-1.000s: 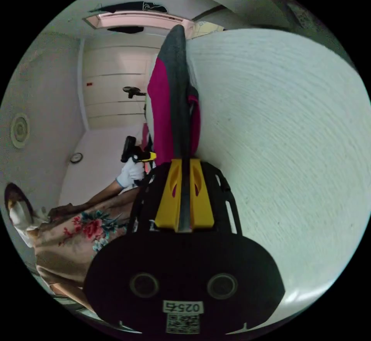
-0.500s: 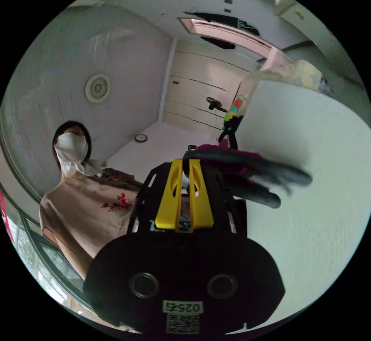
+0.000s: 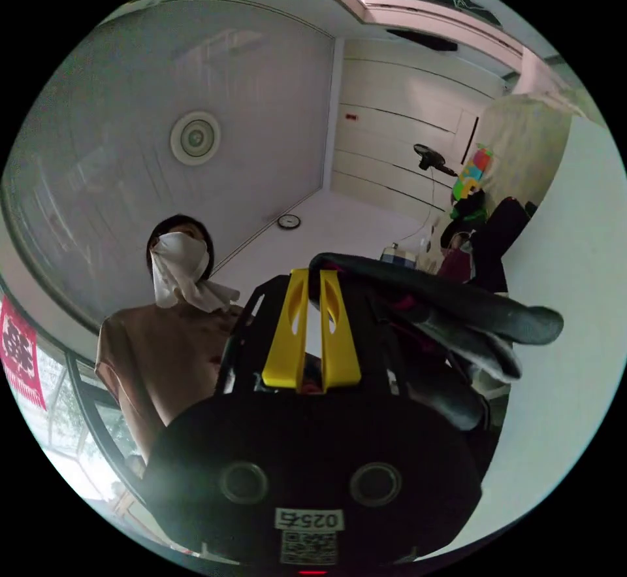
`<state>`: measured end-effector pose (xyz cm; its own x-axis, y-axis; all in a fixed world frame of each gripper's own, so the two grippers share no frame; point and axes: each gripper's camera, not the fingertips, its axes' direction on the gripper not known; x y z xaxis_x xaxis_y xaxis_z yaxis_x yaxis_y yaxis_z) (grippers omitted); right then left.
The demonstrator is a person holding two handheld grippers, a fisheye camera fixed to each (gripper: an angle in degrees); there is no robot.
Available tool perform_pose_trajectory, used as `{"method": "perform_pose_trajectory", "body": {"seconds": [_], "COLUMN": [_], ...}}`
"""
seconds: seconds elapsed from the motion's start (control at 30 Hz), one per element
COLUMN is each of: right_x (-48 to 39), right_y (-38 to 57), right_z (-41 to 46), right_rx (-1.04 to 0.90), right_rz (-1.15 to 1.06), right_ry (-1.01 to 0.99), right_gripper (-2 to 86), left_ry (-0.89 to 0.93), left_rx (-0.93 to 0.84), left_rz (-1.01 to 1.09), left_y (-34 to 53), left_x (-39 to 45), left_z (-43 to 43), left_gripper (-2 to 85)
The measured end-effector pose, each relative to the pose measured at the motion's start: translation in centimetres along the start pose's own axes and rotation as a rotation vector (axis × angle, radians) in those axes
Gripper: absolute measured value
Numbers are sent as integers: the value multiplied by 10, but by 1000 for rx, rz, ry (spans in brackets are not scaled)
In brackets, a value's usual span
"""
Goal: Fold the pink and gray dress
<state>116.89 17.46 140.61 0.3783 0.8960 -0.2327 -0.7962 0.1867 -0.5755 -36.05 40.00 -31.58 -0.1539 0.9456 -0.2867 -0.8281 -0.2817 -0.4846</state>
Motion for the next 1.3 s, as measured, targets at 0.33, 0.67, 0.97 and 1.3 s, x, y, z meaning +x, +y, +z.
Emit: {"method": "perform_pose_trajectory", "body": {"seconds": [0.33,0.67,0.97,1.3], "right_x": [13,160,186,288], "right_y": [-136,-315,-405,-320], "right_z": [183,299,437,537], "right_rx": [-113,-381,-720,-966], "right_rz": [-96,168,82,315], "right_ry": [-154,56,312,852], "right_gripper": [6,4,2,4], "left_ry": [127,-387,-653,-884], "left_rx": [238,229,-5,-154], "left_rz": [98,-108,-73,-538], "left_y": [-93,-191,-265,-179], "left_x": [36,-51,-50,-151], "left_z": [-89,-99,-70,22], "left_gripper": [-14,-13,-14,-15]}}
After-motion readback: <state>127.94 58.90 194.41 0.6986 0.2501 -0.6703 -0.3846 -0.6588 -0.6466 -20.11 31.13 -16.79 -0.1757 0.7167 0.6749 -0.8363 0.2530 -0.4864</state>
